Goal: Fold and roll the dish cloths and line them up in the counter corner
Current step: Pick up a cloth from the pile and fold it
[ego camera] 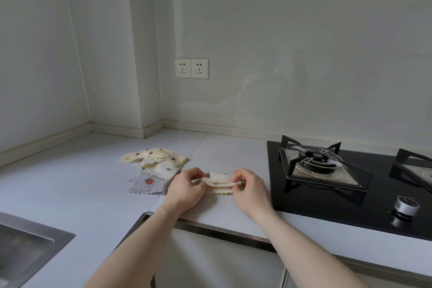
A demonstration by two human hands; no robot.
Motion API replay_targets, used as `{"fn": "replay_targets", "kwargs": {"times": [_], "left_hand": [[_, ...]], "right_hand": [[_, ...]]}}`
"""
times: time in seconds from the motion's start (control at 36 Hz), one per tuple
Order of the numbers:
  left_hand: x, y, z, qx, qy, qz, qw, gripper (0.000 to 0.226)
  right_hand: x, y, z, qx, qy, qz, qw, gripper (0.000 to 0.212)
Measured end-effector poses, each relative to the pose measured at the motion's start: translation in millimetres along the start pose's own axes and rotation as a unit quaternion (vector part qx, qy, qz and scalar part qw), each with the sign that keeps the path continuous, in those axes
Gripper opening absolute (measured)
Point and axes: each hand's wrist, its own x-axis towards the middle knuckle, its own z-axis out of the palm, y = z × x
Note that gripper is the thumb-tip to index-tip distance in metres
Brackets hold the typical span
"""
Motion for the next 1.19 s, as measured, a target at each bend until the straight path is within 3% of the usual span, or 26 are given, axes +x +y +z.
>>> {"fn": "replay_targets", "kwargs": {"times": [0.17, 0.42, 0.53, 0.69, 0.83, 0.89, 1.03, 1.11, 1.19], "left_hand": [[-2.5, 5.3, -0.4, 0.068, -0.020, -0.015, 0.997, 0.019], [-3.7, 3.7, -3.2, 0.034, -0.001, -0.033, 0.999, 0.038], [-4.3, 1.9, -1.6, 0.024, 0.000, -0.033, 0.999, 0.032], [2.4, -10.0, 2.9, 0.055, -0.050, 0.000, 0.997, 0.055], [0.8, -10.7, -0.6, -0.016, -0.054, -0.001, 0.998, 0.043], [0.6, -7.5, -2.9, -0.038, -0.055, -0.013, 0.998, 0.033], [-1.5, 4.2, -12.4, -0.043, -0.057, -0.030, 0.997, 0.018], [-0.6, 10.7, -20.5, -0.041, -0.085, -0.057, 0.994, 0.019], [-4.8, 35.9, -32.1, -0.094, -0.111, -0.144, 0.979, 0.016]], "right_hand": [[1.2, 0.5, 0.5, -0.054, -0.058, 0.001, 0.997, 0.009], [3.9, 0.4, -0.4, -0.033, -0.054, 0.062, 0.996, 0.035], [3.6, 4.2, 0.2, -0.043, -0.046, 0.073, 0.995, 0.033], [3.8, 10.2, 1.7, 0.015, -0.044, 0.058, 0.997, 0.031], [3.5, 16.7, 3.9, 0.105, -0.047, 0.057, 0.992, 0.046], [3.6, 14.3, 2.6, 0.119, -0.060, 0.073, 0.988, 0.043], [6.5, -3.3, -4.3, 0.018, -0.104, 0.102, 0.989, 0.028], [6.1, -24.9, -15.4, 0.030, -0.125, 0.156, 0.979, 0.020], [1.5, -51.4, -32.3, 0.127, -0.156, 0.242, 0.949, 0.016]]}}
